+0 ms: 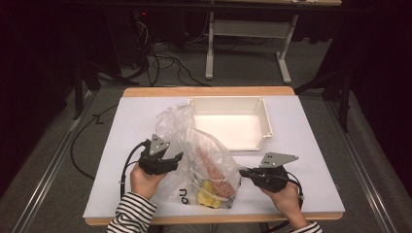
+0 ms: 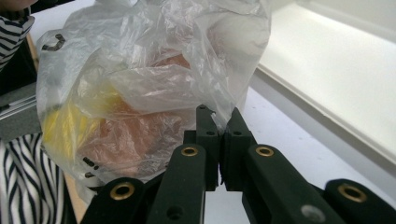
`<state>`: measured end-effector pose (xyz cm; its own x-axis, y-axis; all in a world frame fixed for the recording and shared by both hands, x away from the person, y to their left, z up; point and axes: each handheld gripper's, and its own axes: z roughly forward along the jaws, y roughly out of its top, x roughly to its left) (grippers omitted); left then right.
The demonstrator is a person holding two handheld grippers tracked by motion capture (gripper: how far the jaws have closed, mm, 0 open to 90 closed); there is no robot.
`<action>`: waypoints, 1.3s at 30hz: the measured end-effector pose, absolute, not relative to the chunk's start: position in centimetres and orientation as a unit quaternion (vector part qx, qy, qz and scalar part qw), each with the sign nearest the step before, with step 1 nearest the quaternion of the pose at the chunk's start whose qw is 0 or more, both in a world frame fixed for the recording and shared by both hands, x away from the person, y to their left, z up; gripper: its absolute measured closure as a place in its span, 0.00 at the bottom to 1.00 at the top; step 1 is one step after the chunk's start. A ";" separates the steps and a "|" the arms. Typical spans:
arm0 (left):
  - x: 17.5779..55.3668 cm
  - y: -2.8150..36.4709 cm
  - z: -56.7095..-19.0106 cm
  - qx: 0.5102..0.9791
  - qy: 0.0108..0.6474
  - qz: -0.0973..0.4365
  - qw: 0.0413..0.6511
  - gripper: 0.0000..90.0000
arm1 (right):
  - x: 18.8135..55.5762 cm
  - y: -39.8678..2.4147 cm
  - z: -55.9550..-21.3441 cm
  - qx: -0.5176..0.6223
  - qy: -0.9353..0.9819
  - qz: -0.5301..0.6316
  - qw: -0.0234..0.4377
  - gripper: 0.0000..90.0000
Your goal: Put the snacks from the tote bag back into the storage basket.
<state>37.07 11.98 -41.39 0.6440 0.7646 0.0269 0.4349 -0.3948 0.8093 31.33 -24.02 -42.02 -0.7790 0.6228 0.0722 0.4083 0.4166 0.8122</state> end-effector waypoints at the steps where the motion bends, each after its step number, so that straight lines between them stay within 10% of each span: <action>1: 37.3 11.8 -42.0 0.817 0.366 0.196 0.400 0.46 | 31.4 -24.1 -42.0 0.310 0.833 0.441 0.125 0.98; 27: 33.0 8.5 -47.2 0.888 0.280 0.084 0.355 0.73 | 37.3 -25.1 -43.2 0.399 0.802 0.412 0.166 0.97; 39: 32.1 9.5 -41.9 0.844 0.278 0.176 0.423 0.43 | 36.4 -26.2 -43.7 0.412 0.792 0.422 0.159 0.70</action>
